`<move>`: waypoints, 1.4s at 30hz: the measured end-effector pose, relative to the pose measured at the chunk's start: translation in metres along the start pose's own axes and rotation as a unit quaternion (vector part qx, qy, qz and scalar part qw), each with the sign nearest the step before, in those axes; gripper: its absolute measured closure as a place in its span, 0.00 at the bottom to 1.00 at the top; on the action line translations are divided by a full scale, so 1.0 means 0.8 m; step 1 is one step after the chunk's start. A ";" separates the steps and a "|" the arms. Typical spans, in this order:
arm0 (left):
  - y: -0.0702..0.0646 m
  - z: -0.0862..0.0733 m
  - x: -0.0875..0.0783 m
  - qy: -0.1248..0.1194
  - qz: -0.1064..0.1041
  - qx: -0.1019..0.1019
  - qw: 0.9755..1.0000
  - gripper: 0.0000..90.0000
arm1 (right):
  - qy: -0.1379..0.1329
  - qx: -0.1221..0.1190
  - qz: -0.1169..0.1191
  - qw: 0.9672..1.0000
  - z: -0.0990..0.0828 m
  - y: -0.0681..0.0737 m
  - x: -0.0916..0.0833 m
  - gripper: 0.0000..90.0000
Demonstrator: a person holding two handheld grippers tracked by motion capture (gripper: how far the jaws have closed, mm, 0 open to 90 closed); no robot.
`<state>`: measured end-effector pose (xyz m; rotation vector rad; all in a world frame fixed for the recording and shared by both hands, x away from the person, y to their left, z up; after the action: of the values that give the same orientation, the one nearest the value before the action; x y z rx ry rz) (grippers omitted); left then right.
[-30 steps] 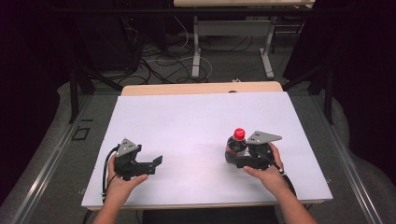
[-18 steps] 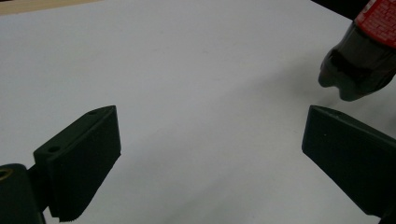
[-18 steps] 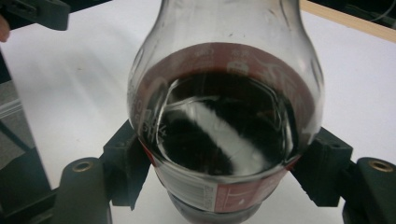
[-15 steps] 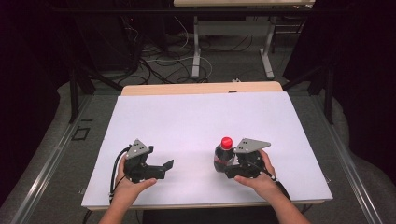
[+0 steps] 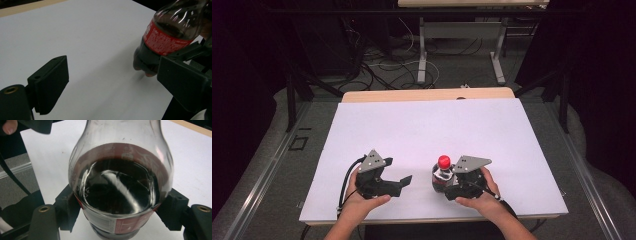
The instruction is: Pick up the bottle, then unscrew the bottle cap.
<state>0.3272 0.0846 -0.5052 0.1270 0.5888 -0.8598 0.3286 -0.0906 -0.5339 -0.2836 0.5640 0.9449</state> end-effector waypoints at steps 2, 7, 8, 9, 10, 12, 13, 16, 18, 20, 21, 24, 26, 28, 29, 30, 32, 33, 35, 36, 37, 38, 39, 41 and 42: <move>-0.003 0.003 -0.001 0.000 -0.004 0.006 1.000 0.13 | 0.003 -0.009 0.001 1.000 -0.001 0.002 0.002 0.32; -0.020 0.019 0.002 0.001 -0.029 0.016 0.999 0.15 | 0.008 -0.007 0.007 1.000 -0.001 0.007 0.004 0.32; -0.023 0.022 0.002 0.005 -0.035 0.021 0.999 0.15 | 0.010 -0.008 0.009 1.000 -0.001 0.008 0.004 0.32; -0.024 0.025 0.003 0.006 -0.036 0.025 0.999 0.16 | 0.008 -0.007 0.009 1.000 -0.001 0.009 0.004 0.32; -0.027 0.027 0.004 0.007 -0.041 0.028 0.999 0.16 | 0.008 -0.007 0.009 1.000 -0.001 0.009 0.004 0.32; -0.029 0.033 0.007 0.004 -0.042 0.033 0.999 0.17 | 0.008 -0.011 0.011 1.000 -0.001 0.011 0.005 0.32; -0.031 0.035 0.008 0.007 -0.047 0.035 0.998 0.17 | 0.009 -0.011 0.012 1.000 -0.001 0.012 0.005 0.32; -0.037 0.042 0.012 0.005 -0.054 0.039 0.998 0.18 | 0.011 -0.010 0.015 1.000 -0.002 0.014 0.005 0.32; -0.041 0.046 0.014 0.006 -0.061 0.043 0.997 0.19 | 0.008 -0.011 0.012 1.000 -0.002 0.012 0.006 0.32; -0.044 0.049 0.014 0.016 -0.070 0.052 0.996 0.19 | 0.004 -0.009 0.009 1.000 -0.001 0.012 0.007 0.32; -0.046 0.051 0.015 0.016 -0.073 0.053 0.996 0.20 | 0.002 -0.010 0.012 1.000 -0.001 0.012 0.007 0.32; -0.049 0.055 0.017 0.019 -0.078 0.060 0.995 0.22 | 0.006 -0.010 0.014 1.000 -0.002 0.012 0.007 0.32; -0.052 0.058 0.017 0.022 -0.085 0.058 0.994 0.22 | 0.007 -0.011 0.016 1.000 -0.002 0.012 0.007 0.32; -0.054 0.062 0.017 0.020 -0.096 0.064 0.993 0.25 | 0.007 -0.011 0.015 1.000 -0.003 0.013 0.008 0.32; -0.055 0.064 0.016 0.022 -0.101 0.063 0.993 0.27 | 0.004 -0.011 0.018 1.000 -0.002 0.014 0.009 0.32; -0.056 0.065 0.016 0.024 -0.107 0.065 0.992 0.28 | 0.007 -0.011 0.021 1.000 -0.003 0.015 0.009 0.32; -0.059 0.068 0.016 0.025 -0.114 0.070 0.991 0.30 | 0.011 -0.014 0.022 1.000 -0.004 0.016 0.009 0.32; -0.060 0.070 0.016 0.025 -0.118 0.071 0.990 0.30 | 0.008 -0.018 0.026 0.999 -0.003 0.016 0.010 0.32; -0.062 0.074 0.016 0.023 -0.123 0.073 0.989 0.32 | 0.011 -0.012 0.026 1.000 -0.004 0.018 0.010 0.32; -0.064 0.077 0.016 0.020 -0.128 0.073 0.989 0.33 | 0.011 -0.013 0.027 0.999 -0.004 0.018 0.010 0.32; -0.064 0.077 0.016 0.020 -0.128 0.073 0.989 0.34 | 0.009 -0.013 0.027 1.000 -0.004 0.018 0.011 0.32; -0.066 0.078 0.015 0.024 -0.133 0.075 0.988 0.34 | 0.009 -0.012 0.026 1.000 -0.004 0.018 0.011 0.32; -0.069 0.079 0.015 0.022 -0.136 0.064 0.988 0.35 | 0.009 -0.011 0.027 1.000 -0.004 0.018 0.011 0.32; -0.070 0.082 0.016 0.023 -0.141 0.071 0.987 0.38 | 0.008 -0.012 0.028 1.000 -0.004 0.019 0.011 0.32; -0.071 0.083 0.016 0.021 -0.144 0.074 0.987 0.39 | 0.007 -0.011 0.030 0.999 -0.004 0.019 0.011 0.32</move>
<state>0.3206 0.0163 -0.4492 0.1982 0.5920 -1.1845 0.3192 -0.0773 -0.5413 -0.2958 0.5778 1.0080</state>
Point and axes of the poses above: each handheld gripper's, and its own axes: x roughly forward along the jaws, z roughly out of its top, y roughly to its left, the point moved 8 cm from there along x, roughly forward along the jaws, and after that the axes turned 2 degrees about y, right-handed, at the moved point
